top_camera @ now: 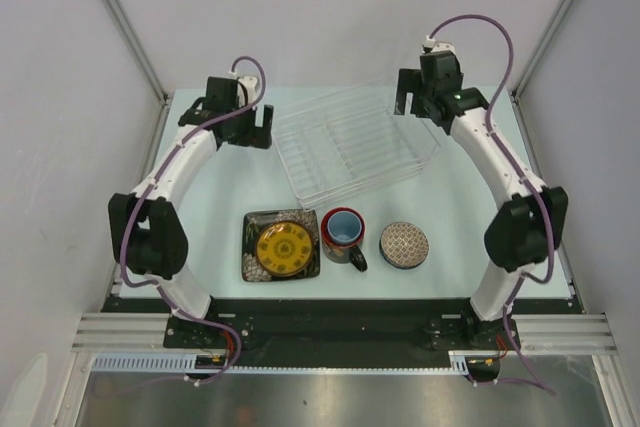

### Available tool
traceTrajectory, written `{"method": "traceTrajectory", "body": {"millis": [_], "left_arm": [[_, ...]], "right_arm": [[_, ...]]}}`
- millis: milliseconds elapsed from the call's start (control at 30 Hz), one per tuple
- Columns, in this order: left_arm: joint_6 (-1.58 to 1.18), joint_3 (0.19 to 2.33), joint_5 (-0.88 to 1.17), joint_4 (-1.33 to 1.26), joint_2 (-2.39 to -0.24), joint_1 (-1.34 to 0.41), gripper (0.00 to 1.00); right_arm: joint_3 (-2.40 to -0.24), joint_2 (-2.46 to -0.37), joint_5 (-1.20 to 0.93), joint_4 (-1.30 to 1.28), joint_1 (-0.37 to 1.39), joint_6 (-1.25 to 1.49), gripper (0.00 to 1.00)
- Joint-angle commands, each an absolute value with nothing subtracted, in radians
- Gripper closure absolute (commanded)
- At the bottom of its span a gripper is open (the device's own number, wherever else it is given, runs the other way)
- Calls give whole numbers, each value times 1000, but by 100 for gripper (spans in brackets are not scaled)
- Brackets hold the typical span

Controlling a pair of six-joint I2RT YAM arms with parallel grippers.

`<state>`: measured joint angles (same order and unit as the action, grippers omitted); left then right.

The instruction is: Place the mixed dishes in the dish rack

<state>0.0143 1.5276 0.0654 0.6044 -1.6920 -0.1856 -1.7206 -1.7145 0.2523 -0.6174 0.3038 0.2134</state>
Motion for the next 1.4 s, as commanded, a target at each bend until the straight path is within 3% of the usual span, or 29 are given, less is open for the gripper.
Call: {"method": "traceTrajectory", "body": {"millis": [0,167,467,700,1167,1367], "left_arm": [[-52,1459,150,624,-1706,-204,0],[-100,1486,175,623,-1750,-236,0],[-133,1543,154,617,-1830,-296,0],[-121,1658,80,615,-1942,-302,0],[-112,1925,3,643,-2141,-299,0],[-115,2077,3,673,-2220,-301,0]], "right_arm": [[-1847,-1906,287,-546,272,98,0],[-2005,-2065,331,-569,256,46,0],[-1997,-2141,293,-515,183,55,0],[-1925,-2154,206,-508,146,101,16],[-1730,-2091,101,-463,97,193,18],[-1646,-2028,135,-471,231,221,17]]}}
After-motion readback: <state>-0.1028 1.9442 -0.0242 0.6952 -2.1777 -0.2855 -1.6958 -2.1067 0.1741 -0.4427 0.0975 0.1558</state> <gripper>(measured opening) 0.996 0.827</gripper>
